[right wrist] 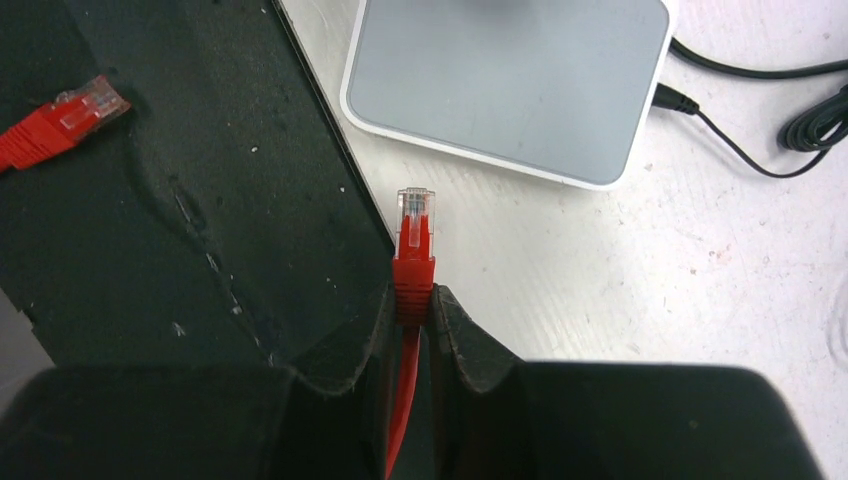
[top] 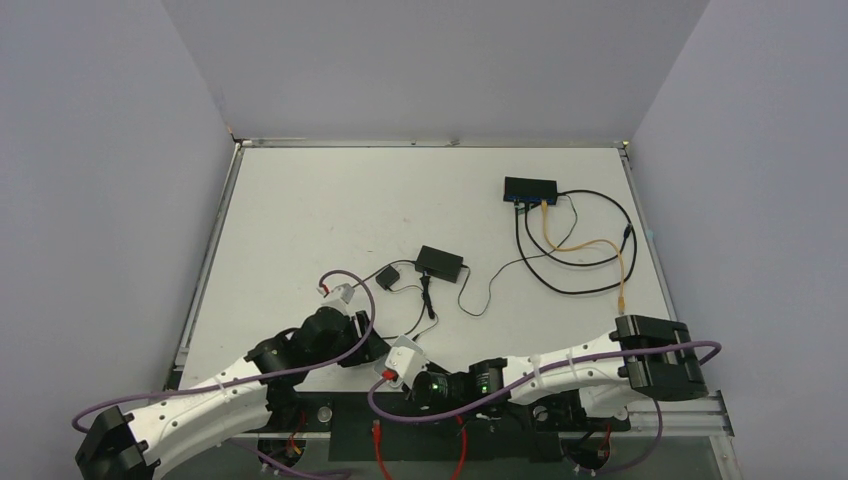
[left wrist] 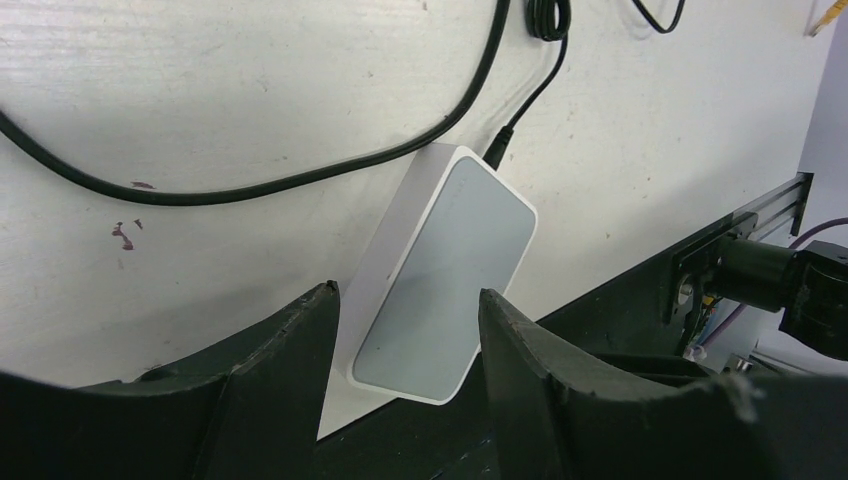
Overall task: Insert the plug into the switch port
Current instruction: Insert the connector into the switch port.
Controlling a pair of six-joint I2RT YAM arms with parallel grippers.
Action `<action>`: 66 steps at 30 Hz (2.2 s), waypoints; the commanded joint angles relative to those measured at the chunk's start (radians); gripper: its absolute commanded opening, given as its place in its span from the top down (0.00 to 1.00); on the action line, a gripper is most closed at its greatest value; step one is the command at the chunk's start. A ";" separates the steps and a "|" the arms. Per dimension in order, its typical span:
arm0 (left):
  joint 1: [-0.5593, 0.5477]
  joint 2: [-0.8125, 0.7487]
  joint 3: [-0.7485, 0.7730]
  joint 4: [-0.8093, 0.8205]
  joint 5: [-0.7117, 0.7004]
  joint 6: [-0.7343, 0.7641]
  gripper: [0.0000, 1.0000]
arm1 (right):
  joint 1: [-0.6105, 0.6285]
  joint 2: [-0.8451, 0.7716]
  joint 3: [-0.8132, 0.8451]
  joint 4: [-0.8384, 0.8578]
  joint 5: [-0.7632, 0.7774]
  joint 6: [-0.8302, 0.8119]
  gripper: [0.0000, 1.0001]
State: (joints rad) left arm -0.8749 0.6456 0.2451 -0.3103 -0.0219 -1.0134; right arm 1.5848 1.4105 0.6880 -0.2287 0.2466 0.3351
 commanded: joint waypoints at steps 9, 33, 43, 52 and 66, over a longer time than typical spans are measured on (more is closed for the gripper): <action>0.007 0.055 -0.036 0.121 0.078 0.000 0.49 | 0.004 0.122 0.108 0.018 0.015 0.019 1.00; 0.005 0.086 -0.079 0.206 0.149 0.013 0.58 | -0.035 0.170 0.130 0.016 -0.019 0.055 1.00; 0.005 0.085 -0.085 0.215 0.160 0.014 0.59 | -0.045 0.160 0.117 0.031 -0.017 0.078 1.00; 0.005 0.078 -0.109 0.237 0.179 0.009 0.60 | -0.062 0.144 0.104 0.069 0.011 0.119 1.00; -0.003 0.042 -0.153 0.273 0.200 -0.006 0.63 | -0.089 0.118 0.071 0.141 0.009 0.164 1.00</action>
State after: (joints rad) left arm -0.8631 0.6994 0.1085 -0.0818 0.0856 -1.0080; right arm 1.5238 1.5650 0.7654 -0.2214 0.1989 0.4675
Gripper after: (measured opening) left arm 0.374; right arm 0.116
